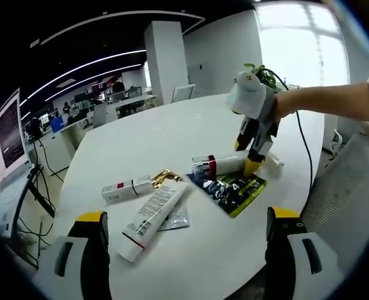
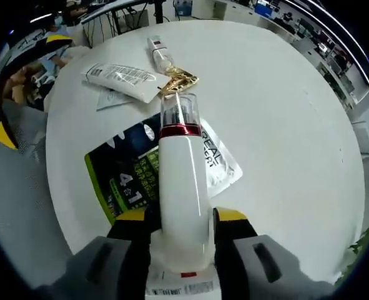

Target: Arrange the skincare products in the storage area until every visible bottle or jar stands upright without overlapping.

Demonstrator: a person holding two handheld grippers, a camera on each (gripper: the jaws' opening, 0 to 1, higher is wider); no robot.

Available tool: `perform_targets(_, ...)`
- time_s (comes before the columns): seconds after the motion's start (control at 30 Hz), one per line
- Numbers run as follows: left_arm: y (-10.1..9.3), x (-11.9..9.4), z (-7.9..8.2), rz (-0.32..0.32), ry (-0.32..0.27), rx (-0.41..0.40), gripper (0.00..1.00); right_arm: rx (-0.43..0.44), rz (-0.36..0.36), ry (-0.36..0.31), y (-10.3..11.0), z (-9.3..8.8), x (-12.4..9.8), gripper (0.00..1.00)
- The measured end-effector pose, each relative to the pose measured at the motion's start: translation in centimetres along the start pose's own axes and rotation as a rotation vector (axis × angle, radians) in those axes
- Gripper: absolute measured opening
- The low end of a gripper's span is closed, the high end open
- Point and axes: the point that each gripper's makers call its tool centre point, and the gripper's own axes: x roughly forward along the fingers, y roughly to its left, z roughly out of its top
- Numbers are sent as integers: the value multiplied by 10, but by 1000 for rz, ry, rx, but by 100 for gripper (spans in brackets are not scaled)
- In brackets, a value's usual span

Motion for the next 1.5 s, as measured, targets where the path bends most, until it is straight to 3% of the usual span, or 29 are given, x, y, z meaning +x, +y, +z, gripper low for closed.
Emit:
perform_targets(0.4, -1, 0, -1, -2, 5, 1, 99, 31, 49, 33, -2, -1, 4, 37)
perform_targets(0.83, 1, 0, -2, 6, 14, 5, 99, 33, 28, 77, 0, -3, 4, 30)
perform_targets(1.37, 0, -2, -8, 9, 48, 48, 99, 30, 7, 34, -1, -3, 4, 27)
perform_targets(1.5, -2, -4, -5, 1, 44, 39, 99, 71, 27, 26, 1, -4, 3, 27)
